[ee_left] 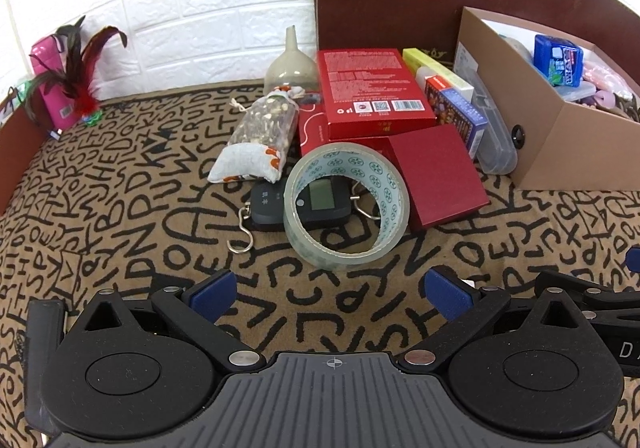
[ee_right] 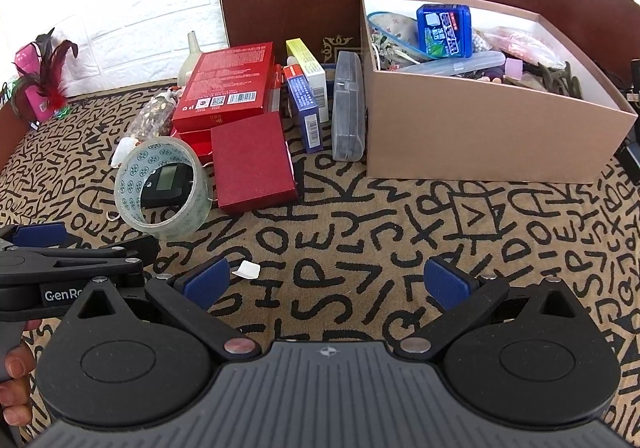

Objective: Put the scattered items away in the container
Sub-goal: 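Move the right gripper toward the clear tape roll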

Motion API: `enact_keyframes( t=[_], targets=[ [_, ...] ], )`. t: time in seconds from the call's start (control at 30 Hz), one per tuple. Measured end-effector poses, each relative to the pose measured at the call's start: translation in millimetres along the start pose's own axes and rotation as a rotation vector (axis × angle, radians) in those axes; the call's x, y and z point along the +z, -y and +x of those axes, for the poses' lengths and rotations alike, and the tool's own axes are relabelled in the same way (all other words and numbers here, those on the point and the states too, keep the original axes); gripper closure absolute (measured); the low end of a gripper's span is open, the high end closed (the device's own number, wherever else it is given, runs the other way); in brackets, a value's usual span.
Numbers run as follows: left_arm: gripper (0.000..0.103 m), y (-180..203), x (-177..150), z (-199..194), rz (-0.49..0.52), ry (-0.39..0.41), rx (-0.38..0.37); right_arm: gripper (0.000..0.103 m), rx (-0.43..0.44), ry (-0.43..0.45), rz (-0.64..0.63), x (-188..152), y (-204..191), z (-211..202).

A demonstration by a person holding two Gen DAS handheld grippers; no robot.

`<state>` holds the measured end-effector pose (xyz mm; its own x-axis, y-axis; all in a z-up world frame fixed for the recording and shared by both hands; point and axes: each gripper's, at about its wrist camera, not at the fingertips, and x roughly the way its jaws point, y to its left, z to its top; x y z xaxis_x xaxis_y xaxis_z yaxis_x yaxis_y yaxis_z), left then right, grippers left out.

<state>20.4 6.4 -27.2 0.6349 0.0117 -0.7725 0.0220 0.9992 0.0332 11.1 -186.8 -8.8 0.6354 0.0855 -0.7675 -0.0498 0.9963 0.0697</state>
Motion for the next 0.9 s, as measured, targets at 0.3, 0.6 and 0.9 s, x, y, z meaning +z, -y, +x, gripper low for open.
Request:
enact_keyframes(
  t=[0.3, 0.6, 0.9],
  targets=[
    [0.0, -4, 4, 19, -0.005, -0.035, 0.008, 0.0, 0.005, -0.035, -0.006, 4, -6, 19],
    [0.0, -23, 0, 47, 0.005, -0.066, 0.014, 0.0, 0.085, -0.071, -0.01, 8, -13, 51],
    [0.019, -45, 11, 65, -0.078, -0.128, -0.142, 0.007, 0.162, -0.002, -0.058, 18, -27, 77]
  ],
)
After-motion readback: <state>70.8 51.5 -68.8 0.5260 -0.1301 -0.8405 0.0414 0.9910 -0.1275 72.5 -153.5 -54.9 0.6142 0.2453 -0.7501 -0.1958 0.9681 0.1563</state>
